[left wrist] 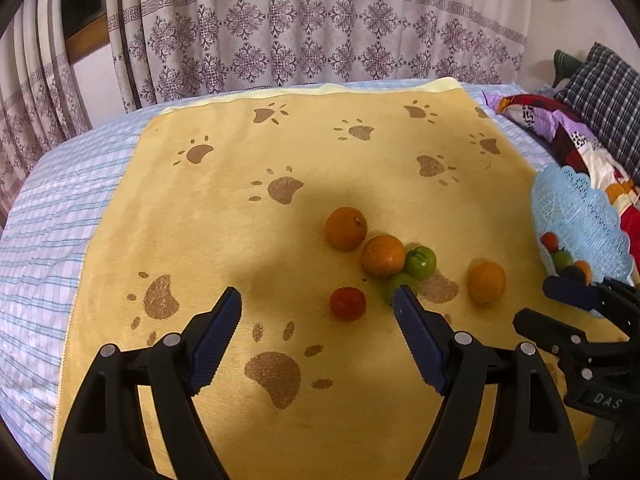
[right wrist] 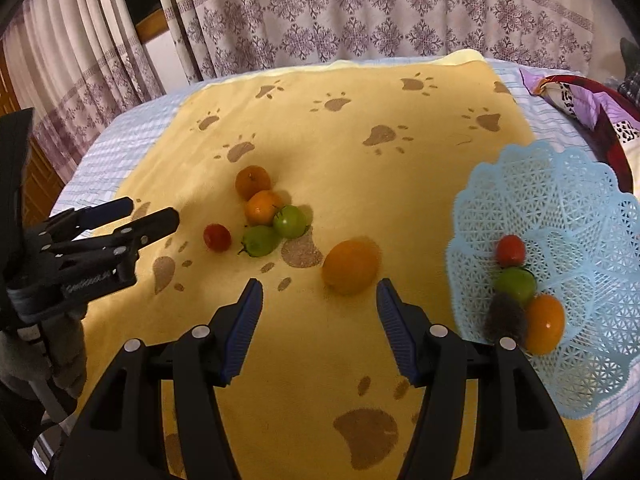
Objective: Organize fruits
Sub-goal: 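Move both open tools back over the remaining fruit on the towel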
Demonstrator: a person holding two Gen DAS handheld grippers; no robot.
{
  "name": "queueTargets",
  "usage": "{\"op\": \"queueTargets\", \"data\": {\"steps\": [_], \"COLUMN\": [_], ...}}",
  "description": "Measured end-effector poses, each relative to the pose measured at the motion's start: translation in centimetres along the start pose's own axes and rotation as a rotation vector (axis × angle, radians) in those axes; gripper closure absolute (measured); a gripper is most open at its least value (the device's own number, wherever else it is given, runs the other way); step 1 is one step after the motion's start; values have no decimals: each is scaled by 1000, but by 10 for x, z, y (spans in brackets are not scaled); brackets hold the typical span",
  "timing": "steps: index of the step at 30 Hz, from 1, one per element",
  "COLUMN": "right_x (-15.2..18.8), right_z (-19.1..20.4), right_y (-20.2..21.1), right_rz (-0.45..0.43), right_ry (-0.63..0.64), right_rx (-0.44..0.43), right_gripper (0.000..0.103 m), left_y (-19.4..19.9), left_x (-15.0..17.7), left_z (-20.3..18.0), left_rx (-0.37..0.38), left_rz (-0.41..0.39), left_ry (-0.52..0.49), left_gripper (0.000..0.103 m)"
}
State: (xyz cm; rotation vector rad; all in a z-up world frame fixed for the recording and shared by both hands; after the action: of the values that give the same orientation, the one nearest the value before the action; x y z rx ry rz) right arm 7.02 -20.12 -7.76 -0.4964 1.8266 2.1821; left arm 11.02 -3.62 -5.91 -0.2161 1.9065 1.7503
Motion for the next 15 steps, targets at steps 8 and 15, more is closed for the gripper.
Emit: {"op": "queueTargets", "data": {"steps": [8, 15], "right_x": [-9, -16], "right_z": [-2, -6], "right_y": [-26, -49], "right_rz": [24, 45], "right_ry": [10, 34], "right_rx": [70, 153], "right_gripper": [42, 42], "left_y": [-21, -39], "left_x": [6, 9], "left_z": [5, 5], "left_rx": [-6, -14], "left_rz": [37, 68], "left_ry": [-2, -14], "left_gripper": [25, 25]}}
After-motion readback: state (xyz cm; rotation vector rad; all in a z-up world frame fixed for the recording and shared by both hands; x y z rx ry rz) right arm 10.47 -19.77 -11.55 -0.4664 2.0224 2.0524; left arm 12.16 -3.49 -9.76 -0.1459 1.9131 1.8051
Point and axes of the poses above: each gripper's, at about its wrist camera, not at the fingertips, and y roughly against the way its jaws point, z to its left, x to its underside, the point moved 5 cm from there along -y, roughly the way its jaws point, and after that the axes turned 12 degrees about z, right-handed, at the moved point
